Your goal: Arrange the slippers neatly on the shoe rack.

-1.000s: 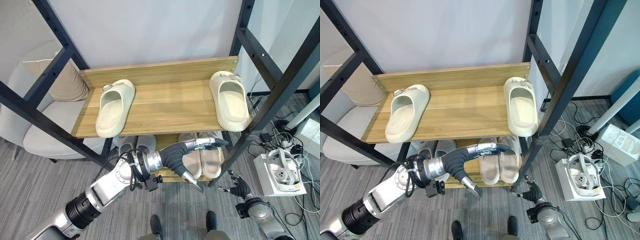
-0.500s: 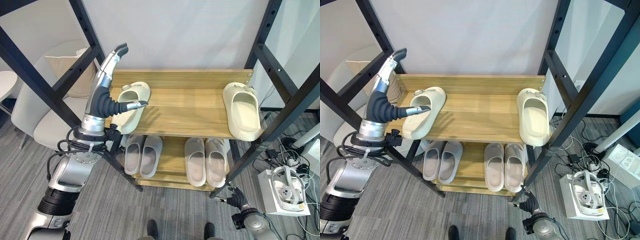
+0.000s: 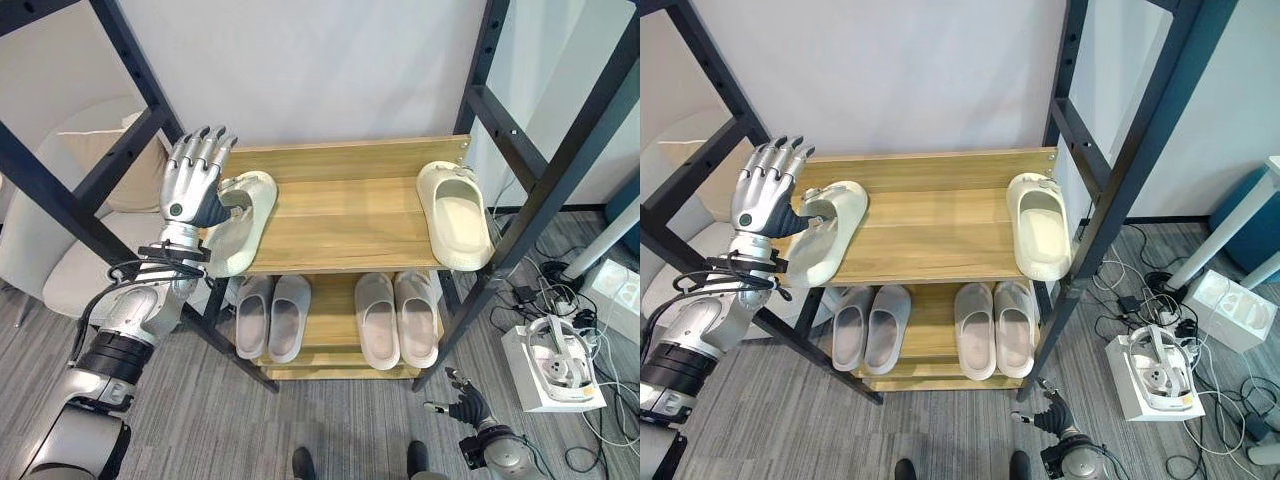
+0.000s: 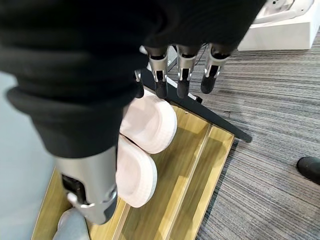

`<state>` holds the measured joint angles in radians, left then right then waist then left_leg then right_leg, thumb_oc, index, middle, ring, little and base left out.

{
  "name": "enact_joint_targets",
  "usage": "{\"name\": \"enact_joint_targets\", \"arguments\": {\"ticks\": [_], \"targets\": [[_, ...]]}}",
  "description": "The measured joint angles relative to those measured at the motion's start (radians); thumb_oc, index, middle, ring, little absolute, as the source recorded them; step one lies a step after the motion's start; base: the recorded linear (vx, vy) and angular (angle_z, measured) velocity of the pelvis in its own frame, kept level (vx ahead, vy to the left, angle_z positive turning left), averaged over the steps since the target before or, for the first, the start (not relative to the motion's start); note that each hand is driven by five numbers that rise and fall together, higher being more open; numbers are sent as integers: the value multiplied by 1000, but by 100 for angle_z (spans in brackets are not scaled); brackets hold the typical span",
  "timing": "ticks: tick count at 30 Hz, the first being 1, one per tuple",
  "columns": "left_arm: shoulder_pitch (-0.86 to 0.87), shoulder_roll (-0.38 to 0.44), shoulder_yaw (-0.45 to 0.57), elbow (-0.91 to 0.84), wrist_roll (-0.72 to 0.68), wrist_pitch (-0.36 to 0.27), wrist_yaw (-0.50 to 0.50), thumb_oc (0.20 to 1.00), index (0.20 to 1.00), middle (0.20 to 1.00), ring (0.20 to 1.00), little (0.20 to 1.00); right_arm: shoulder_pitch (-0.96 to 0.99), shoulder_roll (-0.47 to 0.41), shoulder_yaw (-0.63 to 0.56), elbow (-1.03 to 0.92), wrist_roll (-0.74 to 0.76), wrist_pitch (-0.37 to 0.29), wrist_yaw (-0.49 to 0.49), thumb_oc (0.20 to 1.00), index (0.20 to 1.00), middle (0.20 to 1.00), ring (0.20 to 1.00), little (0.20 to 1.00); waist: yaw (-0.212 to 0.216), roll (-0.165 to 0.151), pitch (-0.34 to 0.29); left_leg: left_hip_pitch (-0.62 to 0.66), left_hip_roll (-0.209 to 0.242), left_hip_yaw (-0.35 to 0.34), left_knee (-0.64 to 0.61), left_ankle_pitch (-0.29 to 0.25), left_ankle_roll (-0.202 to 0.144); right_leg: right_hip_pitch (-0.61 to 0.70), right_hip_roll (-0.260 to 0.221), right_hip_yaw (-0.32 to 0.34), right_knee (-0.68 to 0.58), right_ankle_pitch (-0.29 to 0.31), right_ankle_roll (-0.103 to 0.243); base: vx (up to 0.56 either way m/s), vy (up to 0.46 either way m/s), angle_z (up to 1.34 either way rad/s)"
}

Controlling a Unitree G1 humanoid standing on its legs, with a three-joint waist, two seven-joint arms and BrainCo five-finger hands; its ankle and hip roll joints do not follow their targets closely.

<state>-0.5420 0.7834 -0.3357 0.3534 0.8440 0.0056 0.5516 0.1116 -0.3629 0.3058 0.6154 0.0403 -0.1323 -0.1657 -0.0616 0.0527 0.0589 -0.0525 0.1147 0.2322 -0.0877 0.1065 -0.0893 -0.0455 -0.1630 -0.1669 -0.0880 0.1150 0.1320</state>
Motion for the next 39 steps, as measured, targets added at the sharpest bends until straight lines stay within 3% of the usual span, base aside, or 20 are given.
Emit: {"name": "enact_joint_targets", "arguments": {"ticks": [6,7,8,9,10,19,23,25,28,34,39], "targets": [[-52,12,-59,106,50,48,-23,1000,1000,1000,1000,1000,6,-19,-2,-34,1,-18,-5,1000,1000,1000,1000,1000,-29,2,-2,-3,1,16,1,2,4,-13,2,9,0,7,-10,12,0,-7],[-67,12,-62,140,50,52,-31,862,862,862,862,862,7,-19,-2,-34,1,-19,-5,1000,1000,1000,1000,1000,-33,2,-2,-3,2,19,0,1,4,-14,2,11,0,7,-10,23,-9,-5],[-78,12,-73,159,51,57,-34,564,564,564,564,564,15,-19,-3,-34,2,-19,-5,1000,1000,1000,1000,1000,-37,2,-2,-3,2,21,0,0,3,-20,2,13,0,6,-9,24,-6,-5],[-111,20,-118,203,51,64,-47,438,438,438,438,438,15,-19,-3,-35,2,-19,-5,1000,1000,1000,1000,1000,-32,1,-4,-5,2,23,0,-1,3,-24,2,15,0,2,-4,7,-3,-7],[-118,33,-133,209,51,72,-58,200,200,200,200,200,15,-19,-3,-37,2,-21,-5,1000,1000,1000,1000,1000,-34,0,-4,-9,2,27,0,-1,2,-30,2,21,0,1,-1,8,-1,-11],[-138,47,-137,197,51,68,-92,200,200,200,200,200,28,-19,-3,-36,39,-21,-3,1000,1000,1000,1000,1000,-42,-1,-4,-15,2,32,0,-2,3,-36,3,28,0,11,-6,2,0,-2],[-125,34,-133,43,51,58,-102,200,200,200,200,200,26,-16,-3,-36,41,-21,-1,1000,1000,1000,1000,1000,-34,-8,0,-15,2,30,1,-2,3,-33,3,26,0,10,-6,3,-3,1],[-124,26,-136,-34,73,23,-101,200,200,200,200,200,23,-13,-2,-36,41,-21,2,1000,1000,1000,1000,1000,-34,-10,2,-14,1,29,1,-2,3,-32,3,27,0,10,-6,0,0,0],[-129,-25,-143,-57,84,13,-102,200,200,200,200,200,15,-8,-3,-38,41,-21,2,1000,1000,1000,1000,1000,-43,-10,2,-11,1,31,1,-2,3,-31,3,27,0,9,-4,0,-7,-2],[-260,-103,-329,1,120,-1,-124,200,200,200,200,200,23,-10,-3,-45,62,-18,2,1000,1000,1000,1000,1000,-66,-10,2,-14,1,50,1,-3,4,-46,2,46,0,6,8,-4,-9,-8],[-338,-137,-371,63,122,4,-128,200,200,200,200,200,31,-17,-4,-75,81,-19,1,1000,1000,1000,1000,1000,-99,1,8,-13,1,60,2,-4,4,-55,4,57,0,7,7,0,-6,-7]]}}
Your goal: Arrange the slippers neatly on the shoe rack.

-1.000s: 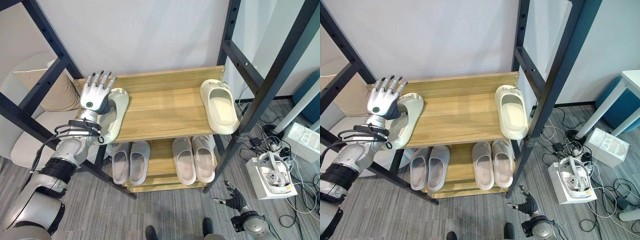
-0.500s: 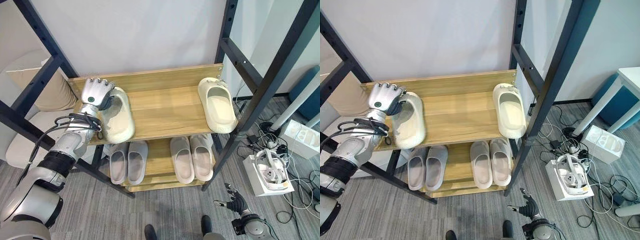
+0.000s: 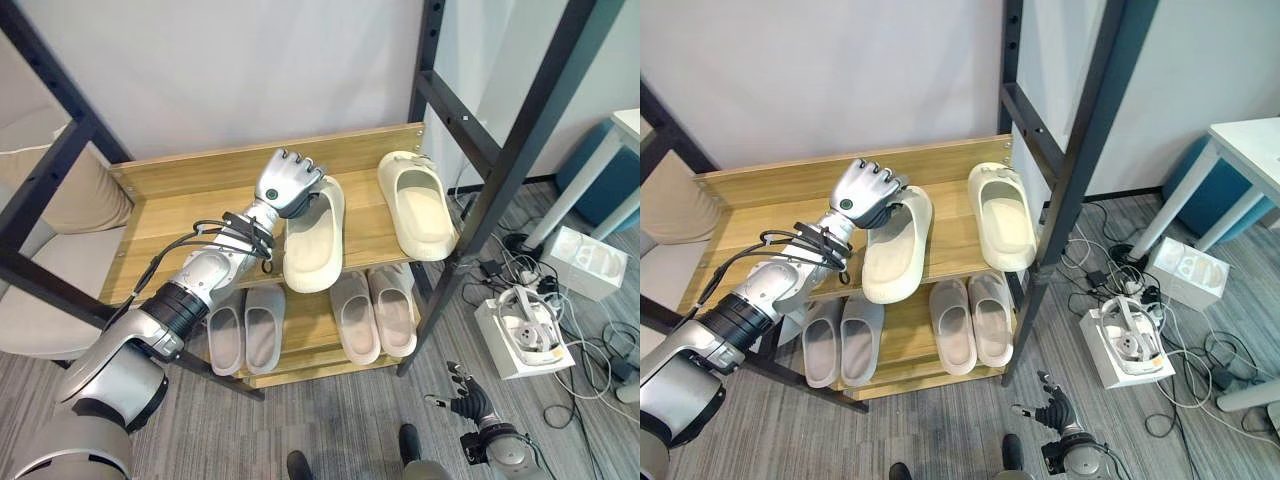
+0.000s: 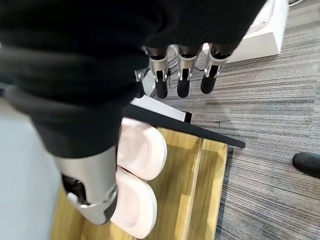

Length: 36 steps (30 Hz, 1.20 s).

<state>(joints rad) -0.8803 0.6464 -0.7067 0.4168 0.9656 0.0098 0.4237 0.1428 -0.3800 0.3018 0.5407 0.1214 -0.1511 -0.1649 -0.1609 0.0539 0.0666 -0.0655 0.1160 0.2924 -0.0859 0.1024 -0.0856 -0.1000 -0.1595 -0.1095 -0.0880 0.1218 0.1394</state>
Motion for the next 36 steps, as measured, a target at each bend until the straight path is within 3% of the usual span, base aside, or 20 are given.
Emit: {"name": "enact_joint_targets", "arguments": {"ticks": [11,12,20,25,32,34,36], "targets": [[-104,-47,-48,118,19,20,-13,200,200,200,200,200,9,-12,0,-1,37,0,0,1000,1000,1000,1000,1000,-25,6,3,0,3,27,0,-4,2,-14,8,26,0,4,-3,0,-10,-7],[-103,-47,-48,118,19,20,-13,1000,1000,1000,1000,1000,9,-13,0,-1,37,0,0,1000,1000,1000,1000,1000,-25,6,3,0,4,28,-1,-4,2,-15,9,26,0,4,-3,0,0,0],[-99,-35,-27,95,16,28,-41,1000,1000,1000,1000,1000,1,-11,-1,1,39,1,1,1000,1000,1000,1000,1000,-3,8,7,3,4,22,-2,-5,2,-7,9,21,0,4,-3,0,-1,0],[26,44,150,-171,14,18,-62,1000,1000,1000,1000,1000,-2,-2,-1,2,57,5,5,1000,1000,1000,1000,1000,31,5,13,10,5,-8,-1,-4,2,19,9,-8,0,6,-9,1,0,16],[169,87,319,-268,-102,-13,-61,1000,1000,1000,1000,1000,-12,22,0,4,56,7,18,1000,1000,1000,1000,1000,70,-6,18,16,1,-35,0,-5,1,43,5,-31,0,0,-7,-3,2,12],[297,24,430,-323,-224,-57,-61,1000,1000,1000,1000,1000,-12,35,-6,4,56,9,19,1000,1000,1000,1000,1000,73,-6,18,18,-1,-33,-1,-6,2,44,2,-33,0,-7,-3,0,0,0],[483,-172,562,-338,-496,-112,-75,1000,1000,1000,1000,1000,-17,58,-9,5,56,33,24,1000,1000,1000,1000,1000,74,-6,18,26,-3,-33,2,-6,3,52,0,-32,0,-8,-7,0,0,0]]}}
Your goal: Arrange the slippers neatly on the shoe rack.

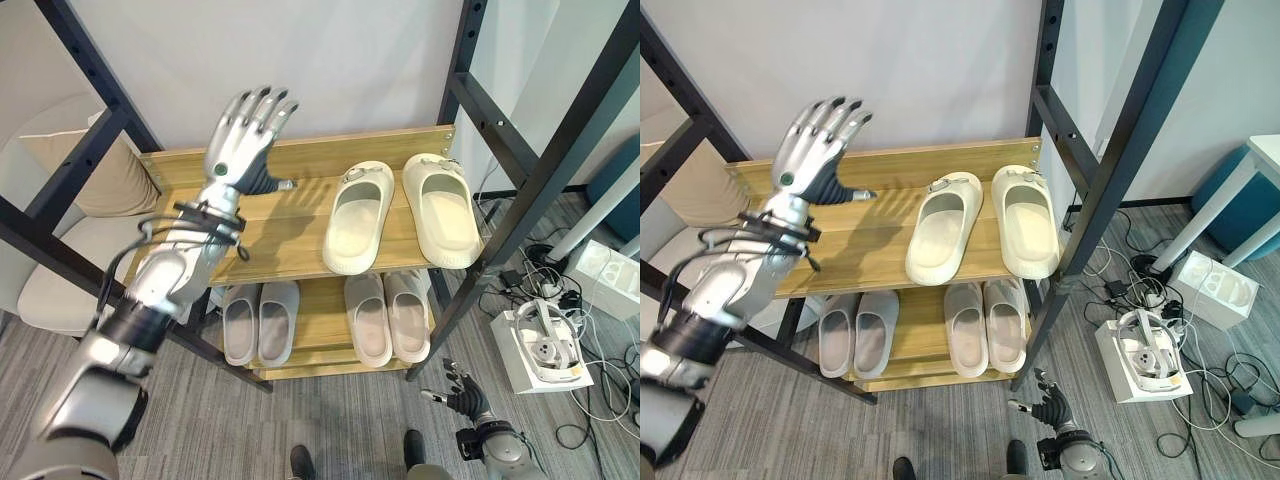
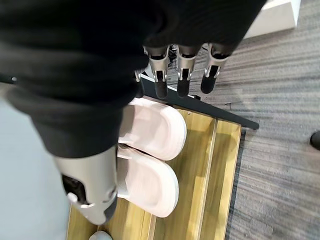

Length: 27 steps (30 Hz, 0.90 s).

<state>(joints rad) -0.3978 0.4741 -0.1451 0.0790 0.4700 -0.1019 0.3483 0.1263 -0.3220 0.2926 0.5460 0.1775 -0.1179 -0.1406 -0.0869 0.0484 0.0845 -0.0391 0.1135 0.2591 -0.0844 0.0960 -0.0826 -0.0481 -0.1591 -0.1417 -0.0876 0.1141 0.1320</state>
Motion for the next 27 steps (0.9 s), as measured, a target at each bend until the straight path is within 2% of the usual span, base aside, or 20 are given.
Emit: {"name": "enact_joint_targets", "arguments": {"ticks": [2,6,10,13,16,20,24,25,27], "targets": [[121,-70,-9,12,-215,1,-36,1000,1000,1000,1000,1000,-3,20,0,0,0,14,2,1000,1000,1000,1000,1000,0,-6,2,4,2,-3,3,-1,1,6,0,0,0,-3,-2,-3,10,4],[151,-53,-72,4,-638,-36,-131,1000,1000,1000,1000,1000,-18,20,-1,4,0,34,5,1000,1000,1000,1000,1000,21,-8,5,5,0,-7,2,-1,2,10,-3,-2,0,-11,7,-2,1,1],[145,-34,-102,-2,-915,-38,-210,1000,1000,1000,1000,1000,-20,12,1,1,0,42,17,1000,1000,1000,1000,1000,18,-1,1,6,0,-6,-3,-1,3,10,-4,-5,0,-10,8,0,0,0],[121,-15,-148,-8,-1052,-25,-241,1000,1000,1000,1000,1000,-15,2,5,-4,0,58,23,1000,1000,1000,1000,1000,18,4,-2,6,0,-6,-2,-1,3,9,-4,-5,0,-9,8,0,0,0],[82,34,-248,-51,-1170,12,-270,1000,1000,1000,1000,1000,-10,-3,11,-4,0,68,30,1000,1000,1000,1000,1000,14,10,-6,6,-1,-3,-2,-1,3,8,-4,-2,0,-9,9,-3,-2,-1],[17,24,-322,-45,-1245,44,-270,1000,1000,1000,1000,1000,-4,-11,15,-3,0,82,43,1000,1000,1000,1000,1000,0,16,-10,7,-1,-1,-2,-1,3,6,-4,0,0,-9,9,-1,0,-1],[-40,-45,-351,9,-1276,49,-250,1000,1000,1000,1000,1000,1,-14,20,-4,0,84,43,1000,1000,1000,1000,1000,-22,19,-13,7,-1,6,-1,-2,2,-5,-4,6,0,-8,10,3,1,-4],[-106,-88,-347,110,-1275,39,-223,1000,1000,1000,1000,1000,0,-17,37,-3,0,85,44,1000,1000,1000,1000,1000,-19,21,-14,7,-3,6,3,-1,3,-5,-4,7,0,-7,11,3,-2,-4],[-157,-90,-340,179,-1273,43,-211,1000,1000,1000,1000,1000,-3,-12,49,-3,0,85,44,1000,1000,1000,1000,1000,-22,22,-14,7,-3,14,3,-2,3,-10,-5,14,0,-6,10,0,-3,-8]]}}
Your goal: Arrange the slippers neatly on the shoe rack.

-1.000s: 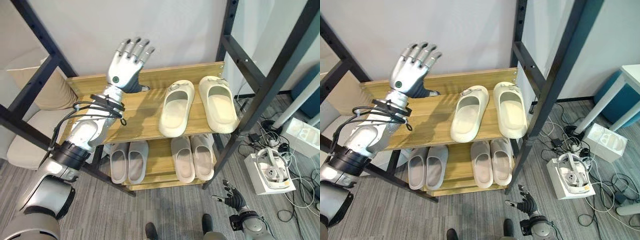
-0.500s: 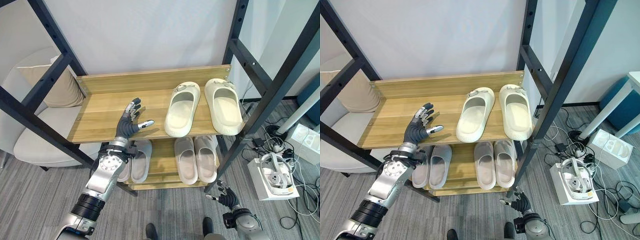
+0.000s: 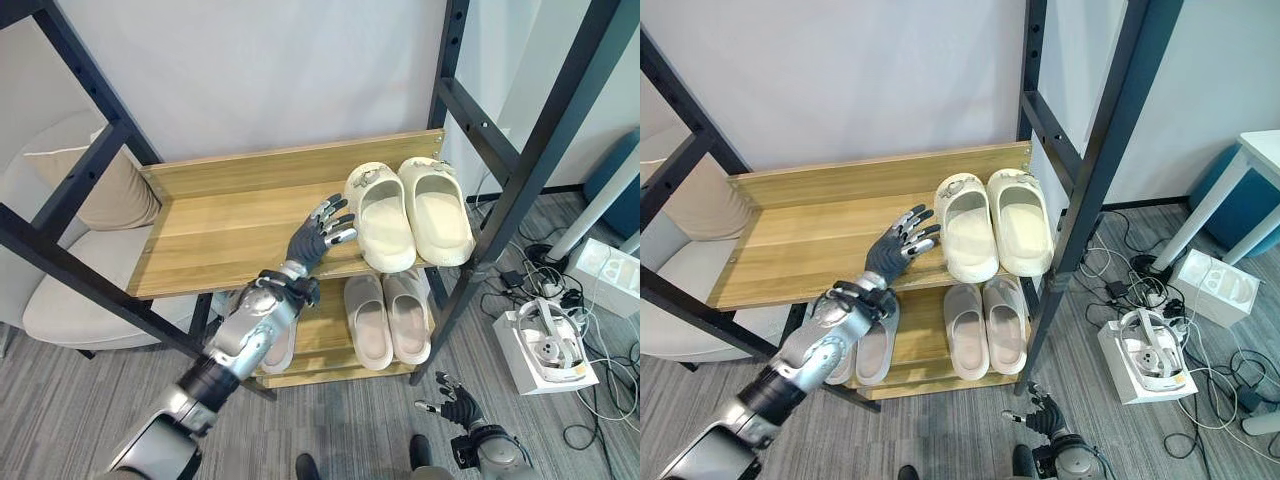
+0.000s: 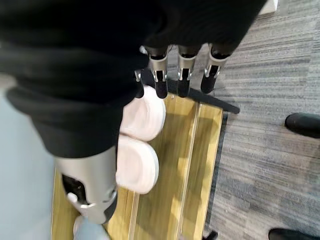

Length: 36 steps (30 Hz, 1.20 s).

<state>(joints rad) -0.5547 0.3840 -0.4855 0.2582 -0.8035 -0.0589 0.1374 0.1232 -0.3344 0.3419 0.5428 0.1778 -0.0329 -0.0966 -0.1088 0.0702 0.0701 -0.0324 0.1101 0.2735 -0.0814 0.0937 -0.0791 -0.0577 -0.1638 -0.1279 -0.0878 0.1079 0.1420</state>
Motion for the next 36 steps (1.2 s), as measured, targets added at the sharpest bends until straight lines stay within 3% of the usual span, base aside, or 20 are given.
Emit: {"name": "enact_joint_targets", "arguments": {"ticks": [7,13,17,24,27,30,32,36], "targets": [[-90,-41,29,143,47,-16,52,1000,1000,1000,1000,1000,-1,-5,0,0,0,1,-3,1000,1000,1000,1000,1000,-23,-2,-3,-1,-1,15,-6,-1,1,-12,0,16,0,4,4,1,0,-7],[-81,-62,59,146,87,-16,86,1000,1000,1000,1000,1000,-4,-4,-1,0,1,-1,-11,1000,1000,1000,1000,1000,-25,-13,-7,-1,0,16,-6,-1,1,-10,1,17,0,6,3,0,0,0],[-72,-60,67,152,187,-15,109,1000,1000,1000,1000,1000,-6,-3,-1,1,13,-1,-12,1000,1000,1000,1000,1000,-19,-20,-10,0,0,12,-6,-1,1,0,1,12,0,7,1,3,1,2],[-65,-39,185,180,274,-11,201,1000,1000,1000,1000,1000,-24,0,0,0,20,-6,-24,1000,1000,1000,1000,1000,-11,-24,-11,0,0,-6,-6,0,1,12,1,-9,0,12,-5,1,9,6],[19,53,226,-44,226,-68,168,1000,1000,1000,1000,1000,-16,-7,-1,0,37,-11,-20,1000,1000,1000,1000,1000,-2,-28,-11,0,1,-17,-4,0,1,18,1,-19,0,15,-9,3,21,10],[120,57,232,-329,181,-117,90,1000,1000,1000,1000,1000,-7,3,-2,7,41,-12,-1,1000,1000,1000,1000,1000,23,-37,-10,0,-1,-18,0,0,1,19,0,-19,1,15,-9,0,9,2],[128,54,214,-374,173,-150,36,1000,1000,1000,1000,1000,-6,5,0,14,42,-13,12,1000,1000,1000,1000,1000,34,-40,-12,1,-2,-20,0,0,1,20,-1,-19,1,14,-8,0,0,0],[133,56,209,-449,156,-152,-59,1000,1000,1000,1000,1000,-9,10,-2,24,42,-17,33,1000,1000,1000,1000,1000,37,-45,-12,1,-1,-20,0,0,1,21,-1,-22,0,13,-7,0,0,0]]}}
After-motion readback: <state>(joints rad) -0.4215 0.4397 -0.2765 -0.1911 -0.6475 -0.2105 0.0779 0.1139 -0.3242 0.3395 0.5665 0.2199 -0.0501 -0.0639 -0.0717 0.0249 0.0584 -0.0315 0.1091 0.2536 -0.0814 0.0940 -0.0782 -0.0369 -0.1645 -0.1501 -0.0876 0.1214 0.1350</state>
